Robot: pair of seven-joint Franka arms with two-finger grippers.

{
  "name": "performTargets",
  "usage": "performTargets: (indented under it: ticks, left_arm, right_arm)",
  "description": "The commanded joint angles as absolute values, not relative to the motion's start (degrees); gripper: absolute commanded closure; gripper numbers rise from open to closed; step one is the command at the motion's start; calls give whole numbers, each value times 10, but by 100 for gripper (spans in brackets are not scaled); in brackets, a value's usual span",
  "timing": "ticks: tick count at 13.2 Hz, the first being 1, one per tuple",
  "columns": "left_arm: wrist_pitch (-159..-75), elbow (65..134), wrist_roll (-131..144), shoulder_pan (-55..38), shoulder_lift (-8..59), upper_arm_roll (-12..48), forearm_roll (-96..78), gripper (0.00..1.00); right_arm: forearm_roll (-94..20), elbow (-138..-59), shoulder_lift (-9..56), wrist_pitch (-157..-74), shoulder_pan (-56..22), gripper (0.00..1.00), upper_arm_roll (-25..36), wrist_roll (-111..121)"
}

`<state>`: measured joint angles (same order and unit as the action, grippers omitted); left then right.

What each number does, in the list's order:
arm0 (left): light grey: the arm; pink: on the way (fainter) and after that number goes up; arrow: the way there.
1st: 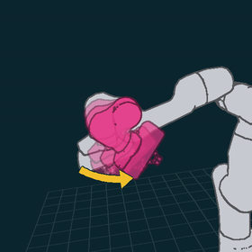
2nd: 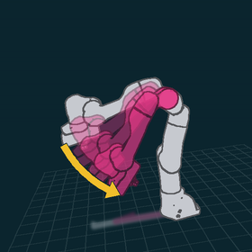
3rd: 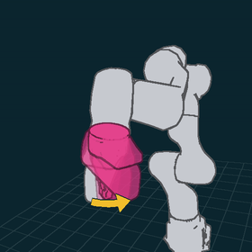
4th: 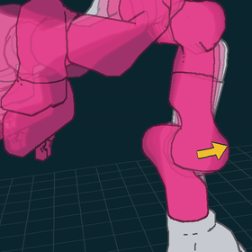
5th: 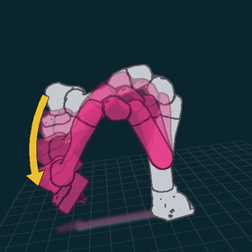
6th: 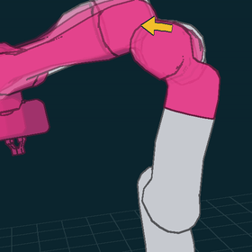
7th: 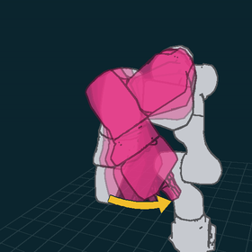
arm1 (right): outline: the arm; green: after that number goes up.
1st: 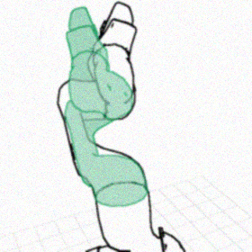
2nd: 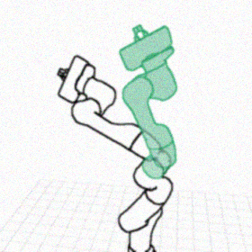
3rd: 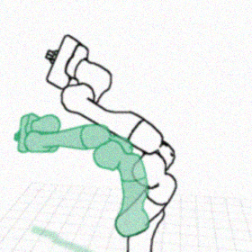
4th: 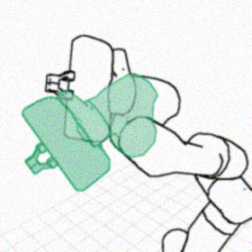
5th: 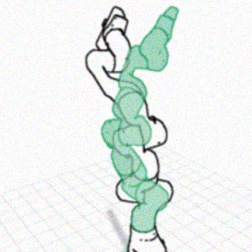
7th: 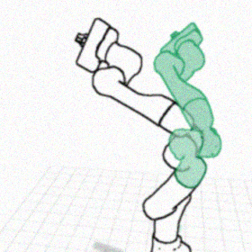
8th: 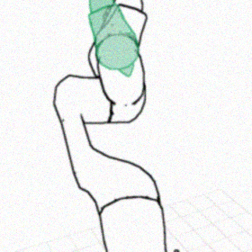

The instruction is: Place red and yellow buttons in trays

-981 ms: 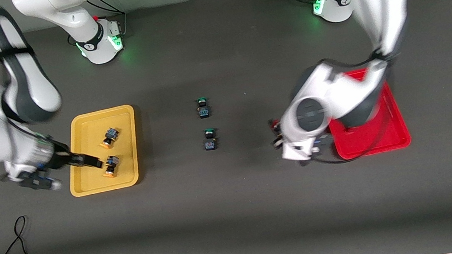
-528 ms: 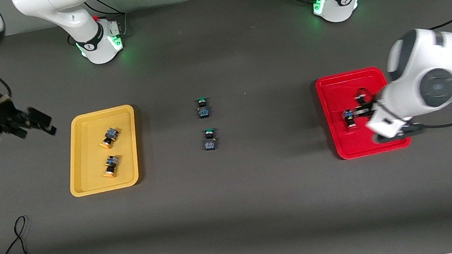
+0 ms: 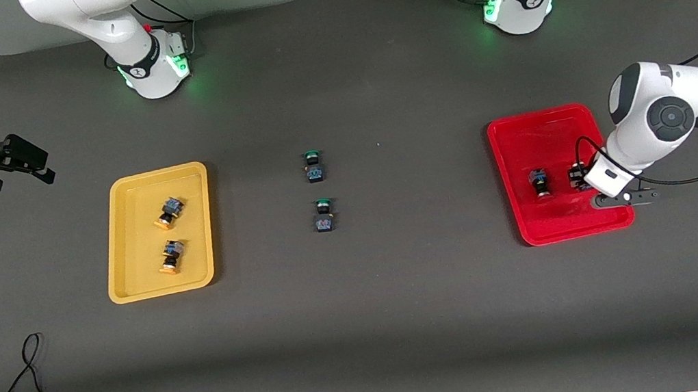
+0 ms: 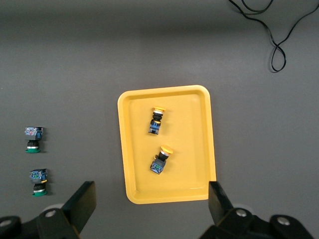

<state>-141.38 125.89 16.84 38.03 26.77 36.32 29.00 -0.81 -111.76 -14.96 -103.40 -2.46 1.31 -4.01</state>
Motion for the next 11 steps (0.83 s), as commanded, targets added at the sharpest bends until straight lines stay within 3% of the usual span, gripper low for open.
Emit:
performTargets:
  ticks: [1,4,7,11]
  left_arm:
    - [-1413,1259,163,381,255,363,303,1]
    - [-1359,1233,154,386,221,369,302,0]
    - [-1161,1127,77,393,191,411,238,0]
    - [-941,982,-10,393,144,414,133,0]
  right_arm:
    - [4,-1107,-145,-1024,-23,0,8,-27]
    - [3,-1107,-142,-1019,-24,0,9,-27]
    - [4,-1108,-142,-1017,-24,0,10,-26]
    - [4,-1110,-142,-1016,-21,0,11,-26]
